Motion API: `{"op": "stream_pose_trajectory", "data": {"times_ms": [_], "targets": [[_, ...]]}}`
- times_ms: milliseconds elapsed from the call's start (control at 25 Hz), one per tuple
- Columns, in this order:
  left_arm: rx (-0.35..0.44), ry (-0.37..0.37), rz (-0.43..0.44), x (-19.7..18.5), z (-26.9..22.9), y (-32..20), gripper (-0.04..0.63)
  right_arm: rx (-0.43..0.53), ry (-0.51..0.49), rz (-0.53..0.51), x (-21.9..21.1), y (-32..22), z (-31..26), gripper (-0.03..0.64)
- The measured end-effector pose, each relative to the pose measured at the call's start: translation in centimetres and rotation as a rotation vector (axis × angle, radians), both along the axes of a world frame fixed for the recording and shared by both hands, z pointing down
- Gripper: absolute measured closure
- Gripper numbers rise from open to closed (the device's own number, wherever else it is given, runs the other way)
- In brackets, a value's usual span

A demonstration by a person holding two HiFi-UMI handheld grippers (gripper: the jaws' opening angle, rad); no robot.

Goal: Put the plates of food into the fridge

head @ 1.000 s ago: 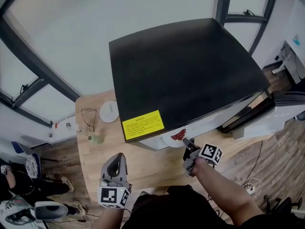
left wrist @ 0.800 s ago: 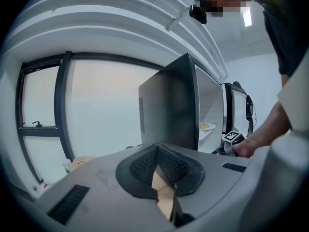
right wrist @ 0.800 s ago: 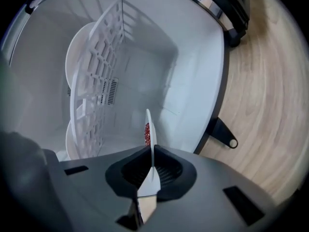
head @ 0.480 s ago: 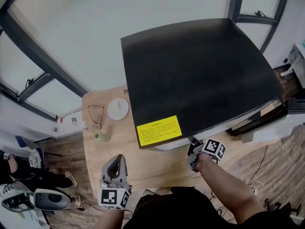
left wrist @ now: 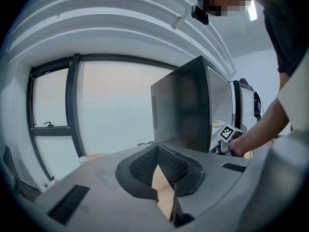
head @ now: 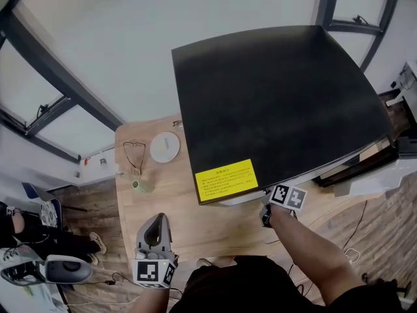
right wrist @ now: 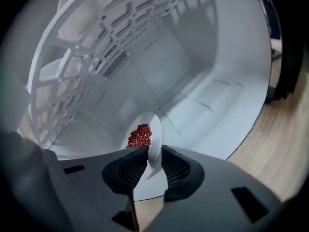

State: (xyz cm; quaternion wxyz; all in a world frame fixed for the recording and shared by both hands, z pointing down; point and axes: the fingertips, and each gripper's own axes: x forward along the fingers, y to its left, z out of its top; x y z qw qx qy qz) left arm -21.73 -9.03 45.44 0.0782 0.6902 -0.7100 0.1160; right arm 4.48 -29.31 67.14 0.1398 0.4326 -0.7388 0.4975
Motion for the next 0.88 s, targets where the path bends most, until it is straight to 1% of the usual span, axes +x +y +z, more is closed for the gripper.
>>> {"op": "stream_pose_trajectory", "data": {"times_ms": [40,80,120,240,320,400,520,680,880], "targets": [[-0.001,-0.003,-0.002,-0.1,0.0,0.1,0.591,0.023,0.055,-0.018,0.1,-0.2,0.0,0.519],[-0.002,-0.004,-0.005,-0.2,0.0,0.2,0.591,0.043,0.095,-0.032,0.2,-0.4,-0.1,0.479],[0.0,-0.005,-0.007,-0.2,-0.1,0.2,0.591,0.06,0.121,-0.044,0.2,-0.6,-0.1,0.465],[0.004,-0.013,0.001,0.0,-0.2,0.3,0.591,0.101,0.183,-0.073,0.4,-0.9,0.1,0.454],[0.005,-0.016,0.006,0.0,-0.3,0.3,0.591,0.128,0.244,-0.082,1.0,-0.9,0.4,0.448],[0.009,-0.017,0.011,0.0,-0.5,0.2,0.591,0.16,0.284,-0.084,1.6,-1.0,0.4,0.446],[0.012,-0.023,0.023,0.1,-0.7,0.1,0.591,0.202,0.3,-0.082,2.2,-1.0,-0.1,0.442],[0.016,-0.029,0.042,0.5,-0.8,-0.1,0.591,0.271,0.261,-0.083,2.6,-0.5,-1.5,0.443],[0.033,-0.023,0.079,1.6,-0.8,-0.9,0.591,0.419,0.248,-0.124,3.4,0.6,-5.2,0.451]]}}
